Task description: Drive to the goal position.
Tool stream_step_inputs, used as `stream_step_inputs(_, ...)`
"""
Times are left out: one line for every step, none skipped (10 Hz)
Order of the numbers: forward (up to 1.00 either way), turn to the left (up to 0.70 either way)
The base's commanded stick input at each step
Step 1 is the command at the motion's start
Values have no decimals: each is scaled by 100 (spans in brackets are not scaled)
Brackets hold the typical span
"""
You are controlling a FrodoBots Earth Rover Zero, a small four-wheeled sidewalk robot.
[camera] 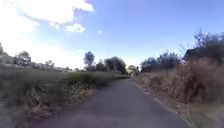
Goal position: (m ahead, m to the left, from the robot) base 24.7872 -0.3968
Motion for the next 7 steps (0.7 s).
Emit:
stream_step_inputs(85,0)
stream_step_inputs(85,0)
stream_step_inputs(85,0)
stream_step_inputs(85,0)
stream_step_inputs(85,0)
stream_step_inputs(85,0)
stream_step_inputs(85,0)
